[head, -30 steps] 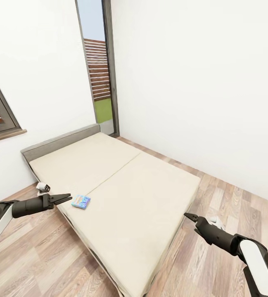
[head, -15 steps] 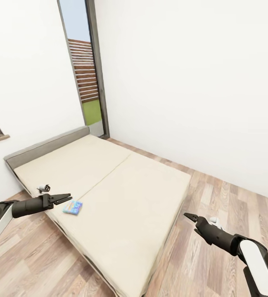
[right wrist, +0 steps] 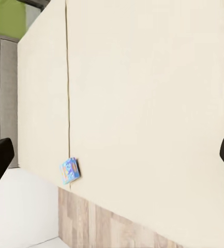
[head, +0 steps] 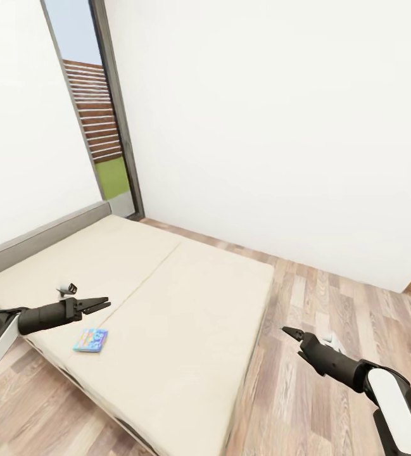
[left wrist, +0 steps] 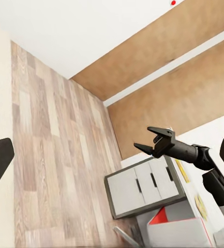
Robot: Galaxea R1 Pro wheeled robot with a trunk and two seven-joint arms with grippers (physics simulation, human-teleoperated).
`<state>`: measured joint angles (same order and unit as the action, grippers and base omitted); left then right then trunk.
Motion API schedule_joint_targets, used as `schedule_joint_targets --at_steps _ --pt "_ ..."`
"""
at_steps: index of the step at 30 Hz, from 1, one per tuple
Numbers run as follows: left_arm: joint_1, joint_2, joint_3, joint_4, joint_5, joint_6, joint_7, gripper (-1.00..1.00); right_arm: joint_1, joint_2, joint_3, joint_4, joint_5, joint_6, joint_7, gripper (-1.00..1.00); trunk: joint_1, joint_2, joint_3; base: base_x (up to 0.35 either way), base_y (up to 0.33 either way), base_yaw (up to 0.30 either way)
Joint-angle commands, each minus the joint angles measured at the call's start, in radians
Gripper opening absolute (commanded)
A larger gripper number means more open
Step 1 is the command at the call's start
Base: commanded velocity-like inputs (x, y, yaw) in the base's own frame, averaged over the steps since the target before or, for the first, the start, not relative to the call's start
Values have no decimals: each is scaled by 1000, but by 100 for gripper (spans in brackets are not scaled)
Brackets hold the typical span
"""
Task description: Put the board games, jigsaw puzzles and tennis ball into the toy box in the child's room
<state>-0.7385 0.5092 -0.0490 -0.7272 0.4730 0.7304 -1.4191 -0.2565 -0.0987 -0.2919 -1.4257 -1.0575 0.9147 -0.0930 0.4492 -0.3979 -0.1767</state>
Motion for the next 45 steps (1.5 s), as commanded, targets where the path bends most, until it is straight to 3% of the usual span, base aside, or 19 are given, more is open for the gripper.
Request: schedule_joint_targets --at_steps 1,16,26,45 --pt "-1 2 -5 0 7 10 -1 100 -1 0 0 -1 -10 4 -10 100 1 -2 -2 49 118 -274" --pt "-1 2 -5 0 6 10 -2 100 -1 0 0 -1 -10 4 -10 100 1 -2 7 10 149 -268" --pt "0 2 -5 0 6 10 -3 100 -1 -1 0 -1 -10 5 -10 100 1 -2 9 0 40 -71" --pt "-1 2 -5 0 6 10 -3 100 -1 0 0 -1 -10 4 -10 100 1 -2 9 0 259 -235"
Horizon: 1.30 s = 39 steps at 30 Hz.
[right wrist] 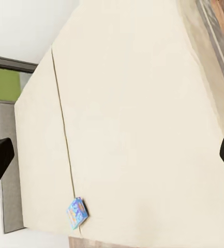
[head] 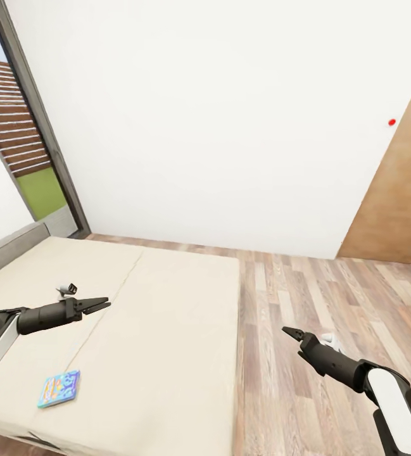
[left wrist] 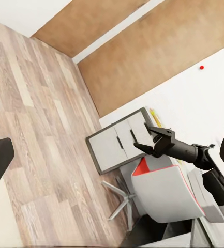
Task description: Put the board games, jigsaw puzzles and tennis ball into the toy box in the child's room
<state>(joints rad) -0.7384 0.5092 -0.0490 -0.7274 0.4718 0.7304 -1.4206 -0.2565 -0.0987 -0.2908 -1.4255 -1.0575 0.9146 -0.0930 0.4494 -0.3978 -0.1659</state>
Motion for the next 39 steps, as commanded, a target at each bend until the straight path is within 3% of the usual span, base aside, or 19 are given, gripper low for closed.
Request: schedule_joint_targets --at_steps 1,26,39 --pt "-1 2 -5 0 7 10 -1 100 -1 0 -1 -1 -10 4 -10 100 1 -2 -2 0 235 -263" --pt "-1 2 -5 0 7 11 -1 100 -1 1 -1 -1 -9 4 -10 100 1 -2 -2 0 220 -260" --pt "0 2 -5 0 7 11 -1 100 -1 2 -1 -3 -9 4 -10 100 1 -2 -2 0 280 -36"
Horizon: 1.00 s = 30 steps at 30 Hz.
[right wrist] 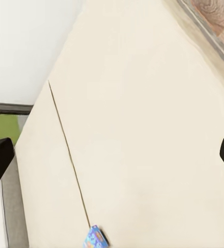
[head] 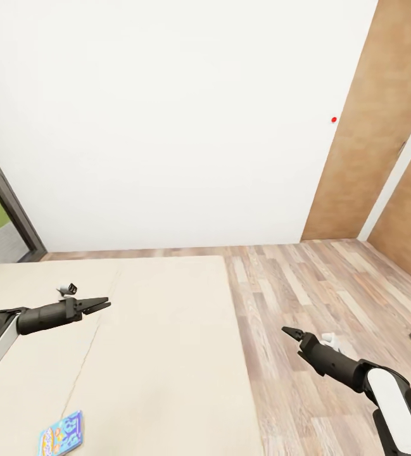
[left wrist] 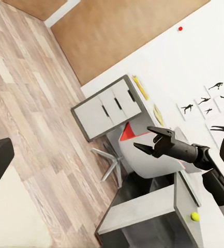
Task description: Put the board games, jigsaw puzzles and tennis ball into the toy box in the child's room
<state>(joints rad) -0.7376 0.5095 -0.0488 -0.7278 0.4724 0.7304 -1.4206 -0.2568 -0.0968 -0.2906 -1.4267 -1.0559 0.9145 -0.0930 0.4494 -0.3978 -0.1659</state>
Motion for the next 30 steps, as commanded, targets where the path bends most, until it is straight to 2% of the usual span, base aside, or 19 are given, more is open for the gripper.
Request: schedule_joint_targets --at_steps 1,20,30 --pt "-1 1 -5 1 7 10 -1 100 -1 0 -1 -1 -10 4 -10 100 1 -2 -2 0 280 -2" --pt "-1 1 -5 1 8 10 -1 100 -1 0 0 -1 -10 4 -10 100 1 -2 -2 -20 255 36" --pt "-1 2 -5 1 8 10 -1 100 -1 0 0 -3 -10 4 -10 100 1 -2 -2 0 108 1"
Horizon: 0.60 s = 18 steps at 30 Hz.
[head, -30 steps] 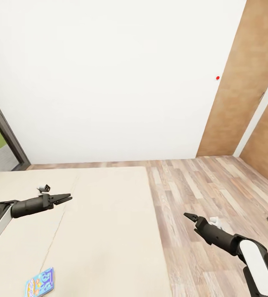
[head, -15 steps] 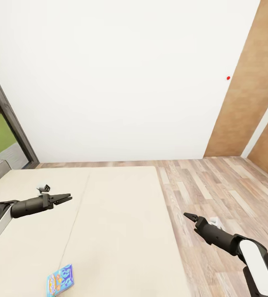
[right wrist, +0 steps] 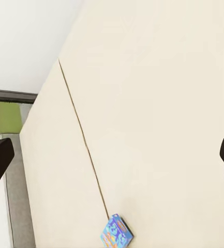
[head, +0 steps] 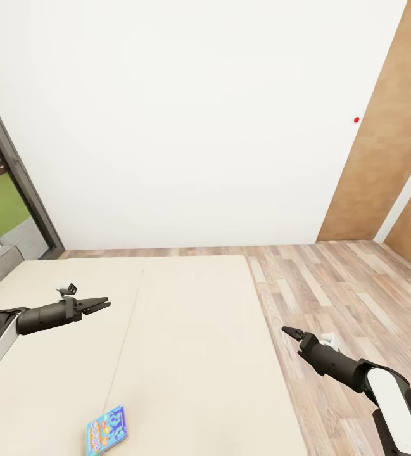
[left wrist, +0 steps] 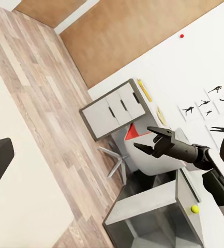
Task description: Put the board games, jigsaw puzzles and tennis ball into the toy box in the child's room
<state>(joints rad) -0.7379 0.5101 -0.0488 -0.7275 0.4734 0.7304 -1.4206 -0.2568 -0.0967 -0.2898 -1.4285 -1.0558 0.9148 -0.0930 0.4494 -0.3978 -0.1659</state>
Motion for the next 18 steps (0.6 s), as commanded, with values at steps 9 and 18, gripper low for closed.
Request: schedule_joint_targets --at_steps 9,18 --pt "-1 8 -5 0 7 11 -1 100 -1 0 -1 -1 -10 4 -10 100 1 -2 -2 0 36 0" --pt "-1 19 -5 0 8 11 -1 100 -1 0 -1 -1 -10 4 -10 100 1 -2 -2 0 156 0"
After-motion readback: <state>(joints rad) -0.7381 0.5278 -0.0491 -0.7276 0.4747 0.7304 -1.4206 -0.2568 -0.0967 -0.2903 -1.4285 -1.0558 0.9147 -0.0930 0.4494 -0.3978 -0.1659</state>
